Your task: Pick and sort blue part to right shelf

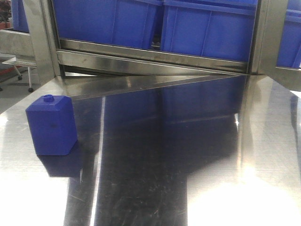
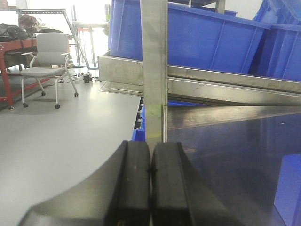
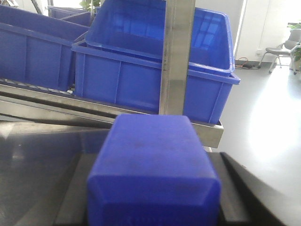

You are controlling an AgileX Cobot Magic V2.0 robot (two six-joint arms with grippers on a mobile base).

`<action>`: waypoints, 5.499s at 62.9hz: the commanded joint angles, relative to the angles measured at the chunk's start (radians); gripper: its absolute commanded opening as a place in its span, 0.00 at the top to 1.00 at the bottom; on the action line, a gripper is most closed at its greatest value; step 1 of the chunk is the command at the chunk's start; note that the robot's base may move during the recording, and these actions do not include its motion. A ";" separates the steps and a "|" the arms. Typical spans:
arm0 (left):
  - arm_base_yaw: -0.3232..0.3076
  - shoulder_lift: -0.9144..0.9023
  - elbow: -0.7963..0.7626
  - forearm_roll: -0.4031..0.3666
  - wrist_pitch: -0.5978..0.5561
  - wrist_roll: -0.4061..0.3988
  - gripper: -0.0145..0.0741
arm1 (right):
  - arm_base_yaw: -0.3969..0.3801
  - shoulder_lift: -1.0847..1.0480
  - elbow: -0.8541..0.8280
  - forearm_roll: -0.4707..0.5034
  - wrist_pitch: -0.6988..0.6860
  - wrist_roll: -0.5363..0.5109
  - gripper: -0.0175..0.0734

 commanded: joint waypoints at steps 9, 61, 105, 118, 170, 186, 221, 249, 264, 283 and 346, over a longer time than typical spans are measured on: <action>-0.004 -0.020 0.020 -0.008 -0.074 -0.007 0.69 | -0.007 0.006 -0.029 -0.008 -0.088 -0.009 0.35; -0.113 0.301 -0.438 0.047 0.339 -0.310 0.36 | -0.007 0.006 -0.029 -0.008 -0.088 -0.009 0.35; -0.385 1.158 -1.058 0.106 0.844 -0.492 0.07 | -0.007 0.006 -0.029 -0.008 -0.088 -0.009 0.35; -0.467 1.387 -1.285 0.129 1.047 -0.580 0.07 | -0.007 0.006 -0.029 -0.008 -0.088 -0.009 0.35; -0.493 1.698 -1.437 0.083 1.224 -0.578 0.07 | -0.007 0.006 -0.029 -0.008 -0.088 -0.009 0.35; -0.493 1.700 -1.340 0.053 1.107 -0.578 0.07 | -0.007 0.006 -0.029 -0.008 -0.088 -0.009 0.35; -0.493 1.700 -1.334 0.068 1.096 -0.578 0.07 | -0.007 0.006 -0.029 -0.008 -0.088 -0.009 0.35; -0.493 1.700 -1.334 0.071 1.095 -0.578 0.23 | -0.007 0.006 -0.029 -0.008 -0.088 -0.009 0.35; -0.493 1.700 -1.334 0.071 1.093 -0.578 0.36 | -0.007 0.006 -0.029 -0.008 -0.088 -0.009 0.35; -0.493 1.700 -1.334 0.071 1.093 -0.578 0.47 | -0.007 0.006 -0.029 -0.008 -0.088 -0.009 0.35; -0.403 1.156 -0.995 -0.242 0.596 0.134 0.54 | -0.007 0.006 -0.029 -0.008 -0.088 -0.009 0.35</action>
